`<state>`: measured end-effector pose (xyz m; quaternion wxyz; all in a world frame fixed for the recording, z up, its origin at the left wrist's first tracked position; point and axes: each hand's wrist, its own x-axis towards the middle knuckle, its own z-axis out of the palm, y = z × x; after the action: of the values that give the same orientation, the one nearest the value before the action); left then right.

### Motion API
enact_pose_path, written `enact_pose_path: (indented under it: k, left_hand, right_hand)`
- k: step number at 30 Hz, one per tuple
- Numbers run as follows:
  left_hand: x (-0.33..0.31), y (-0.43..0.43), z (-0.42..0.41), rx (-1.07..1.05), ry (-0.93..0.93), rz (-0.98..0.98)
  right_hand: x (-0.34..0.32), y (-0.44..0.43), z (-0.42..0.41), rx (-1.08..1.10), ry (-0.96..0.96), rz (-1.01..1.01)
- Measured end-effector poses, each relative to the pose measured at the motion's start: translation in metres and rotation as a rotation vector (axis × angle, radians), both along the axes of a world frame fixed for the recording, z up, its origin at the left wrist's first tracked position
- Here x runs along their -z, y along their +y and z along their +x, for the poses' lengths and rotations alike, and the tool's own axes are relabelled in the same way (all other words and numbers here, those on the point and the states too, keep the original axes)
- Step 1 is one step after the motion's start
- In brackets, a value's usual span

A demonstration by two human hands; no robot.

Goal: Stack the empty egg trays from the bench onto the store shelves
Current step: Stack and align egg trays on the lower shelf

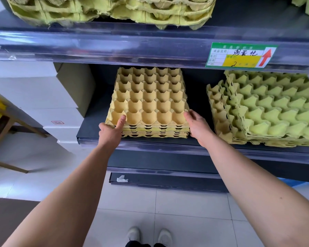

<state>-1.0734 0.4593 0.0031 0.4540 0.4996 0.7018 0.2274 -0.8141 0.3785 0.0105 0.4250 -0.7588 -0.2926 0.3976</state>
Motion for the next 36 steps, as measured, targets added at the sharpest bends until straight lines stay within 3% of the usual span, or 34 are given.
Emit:
enact_pose_path:
  k: [7, 10, 15, 24, 36]
  left_hand:
    - [-0.004, 0.001, -0.003, 0.044, -0.045, 0.016]
    - [-0.001, -0.001, -0.005, 0.064, -0.046, 0.046]
    - [-0.002, 0.001, -0.006, 0.029, -0.062, 0.149]
    - [-0.003, 0.008, -0.014, 0.09, -0.086, 0.065]
    - [0.0, 0.027, -0.036, 0.181, -0.107, 0.122]
  right_hand:
    - [-0.001, -0.015, -0.004, -0.112, 0.049, 0.029]
    - [0.006, -0.027, -0.007, -0.201, -0.02, 0.024]
    - [0.005, -0.026, -0.012, -0.146, -0.067, 0.045]
    - [0.007, -0.022, -0.017, -0.187, -0.097, -0.062]
    - [0.009, -0.011, -0.036, -0.118, -0.137, -0.075]
